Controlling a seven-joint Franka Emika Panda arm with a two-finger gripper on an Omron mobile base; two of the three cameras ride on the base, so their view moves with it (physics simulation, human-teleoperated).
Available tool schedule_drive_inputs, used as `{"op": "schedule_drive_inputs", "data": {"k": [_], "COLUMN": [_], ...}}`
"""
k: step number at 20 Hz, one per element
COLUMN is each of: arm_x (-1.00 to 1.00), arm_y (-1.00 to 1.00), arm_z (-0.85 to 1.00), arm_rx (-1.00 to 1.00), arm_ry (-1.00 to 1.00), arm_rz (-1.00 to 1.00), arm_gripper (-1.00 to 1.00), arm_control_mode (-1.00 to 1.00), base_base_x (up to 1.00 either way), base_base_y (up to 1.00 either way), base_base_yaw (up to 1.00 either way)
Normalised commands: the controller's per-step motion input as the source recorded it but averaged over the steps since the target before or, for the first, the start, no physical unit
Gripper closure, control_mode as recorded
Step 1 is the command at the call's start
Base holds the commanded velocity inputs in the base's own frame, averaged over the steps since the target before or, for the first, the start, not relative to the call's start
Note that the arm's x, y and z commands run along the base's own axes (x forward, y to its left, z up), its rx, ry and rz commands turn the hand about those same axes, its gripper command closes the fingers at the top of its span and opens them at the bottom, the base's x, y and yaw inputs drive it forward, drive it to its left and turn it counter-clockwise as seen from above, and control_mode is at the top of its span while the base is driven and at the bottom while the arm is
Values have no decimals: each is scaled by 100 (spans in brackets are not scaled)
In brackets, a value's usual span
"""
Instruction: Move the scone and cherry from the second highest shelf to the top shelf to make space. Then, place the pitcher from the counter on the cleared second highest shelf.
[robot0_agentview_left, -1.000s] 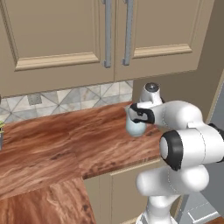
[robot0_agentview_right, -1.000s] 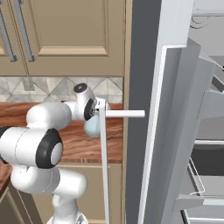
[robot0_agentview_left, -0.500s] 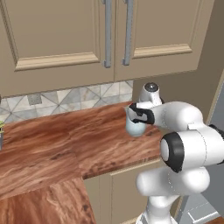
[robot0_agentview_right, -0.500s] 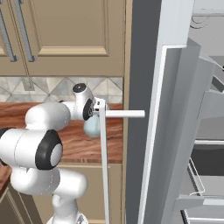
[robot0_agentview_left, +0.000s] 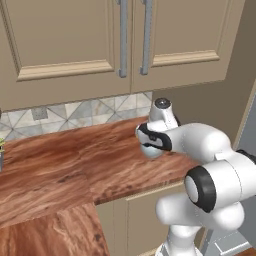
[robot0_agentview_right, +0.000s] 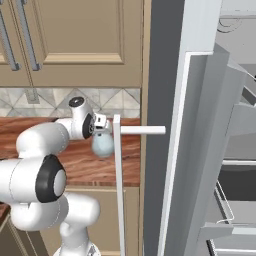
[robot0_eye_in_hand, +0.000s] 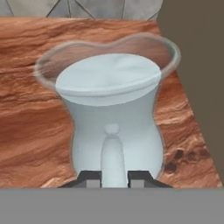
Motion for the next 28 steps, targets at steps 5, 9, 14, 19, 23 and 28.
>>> {"op": "schedule_drive_inputs", "data": {"k": [5, 9, 14, 19, 23, 28], "arm_x": [-17, 1, -25, -60, -75, -87], "arm_y": [37, 3, 0, 0, 0, 0], "arm_z": [-22, -4, 0, 16, 62, 88], "arm_rx": [0, 0, 0, 1, 0, 4], "arm_ry": [3, 0, -22, -45, -17, -2], "arm_rz": [4, 2, 0, 0, 0, 0], "arm_gripper": [100, 100, 100, 100, 100, 100], "arm_control_mode": [-100, -100, -100, -100, -100, -100], "base_base_x": [0, 0, 0, 0, 0, 0], "base_base_y": [0, 0, 0, 0, 0, 0], "base_base_yaw": [0, 0, 0, 0, 0, 0]}}
